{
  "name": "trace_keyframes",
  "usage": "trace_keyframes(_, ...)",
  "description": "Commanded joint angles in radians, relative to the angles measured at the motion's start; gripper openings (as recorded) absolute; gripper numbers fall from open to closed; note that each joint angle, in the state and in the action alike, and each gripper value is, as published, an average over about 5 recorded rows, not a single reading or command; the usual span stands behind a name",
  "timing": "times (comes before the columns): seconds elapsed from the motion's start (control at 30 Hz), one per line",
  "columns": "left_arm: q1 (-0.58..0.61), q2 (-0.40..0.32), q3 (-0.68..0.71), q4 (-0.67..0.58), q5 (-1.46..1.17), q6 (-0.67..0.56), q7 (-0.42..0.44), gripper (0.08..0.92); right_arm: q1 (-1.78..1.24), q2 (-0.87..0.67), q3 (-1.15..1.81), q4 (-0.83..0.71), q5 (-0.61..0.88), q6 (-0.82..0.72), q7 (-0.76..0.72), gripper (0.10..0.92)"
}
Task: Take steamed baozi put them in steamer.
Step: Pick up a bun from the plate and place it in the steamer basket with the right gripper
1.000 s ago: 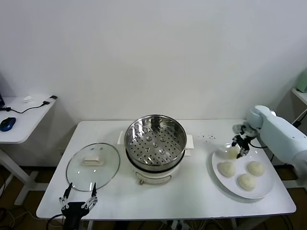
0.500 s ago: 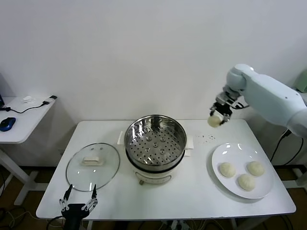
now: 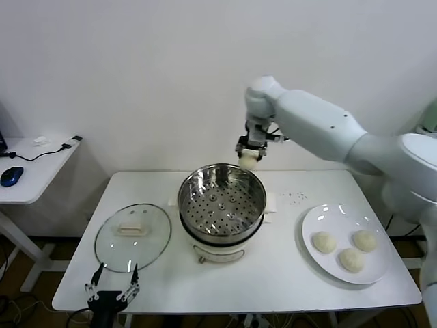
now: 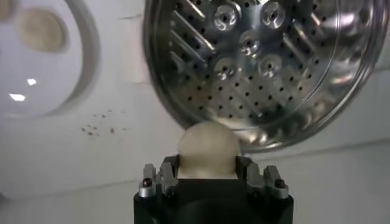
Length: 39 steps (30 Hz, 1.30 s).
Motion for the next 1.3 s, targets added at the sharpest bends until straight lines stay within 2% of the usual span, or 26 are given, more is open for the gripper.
trace_keyframes(0.03,0.001,0.001,0.0,0.004,0.003,-0.002,-0.003,0.823,-0.097,0.138,0.056,-0.051,-0.179,0.076,0.041,0.605)
trace_keyframes(0.43,0.016,0.01,-0.006,0.007,0.0,-0.013,-0.003,0.823,-0.166,0.158,0.061,-0.16,-0.185,0.024,0.042,0.605)
trace_keyframes(0.7,0.016,0.006,0.0,0.01,0.005,-0.015,-0.003,0.823,-0.175,0.164,0.061,-0.177,-0.183,0.018,0.043,0.61)
trace_keyframes(0.8,0.017,0.006,0.0,0.01,0.006,-0.016,-0.004,0.823,-0.175,0.162,0.062,-0.173,-0.177,0.017,0.042,0.634)
trace_keyframes(0.87,0.018,0.006,0.0,0.01,0.006,-0.016,-0.004,0.823,-0.169,0.157,0.064,-0.162,-0.165,0.02,0.034,0.681)
trace_keyframes(1.07,0.019,0.004,-0.001,0.005,0.007,-0.014,-0.005,0.823,-0.112,0.103,0.053,-0.089,-0.066,0.029,-0.014,0.811)
trace_keyframes(1.3,0.02,0.002,0.001,0.0,0.01,-0.014,-0.006,0.823,0.033,-0.023,-0.005,0.001,0.167,-0.001,-0.051,0.823)
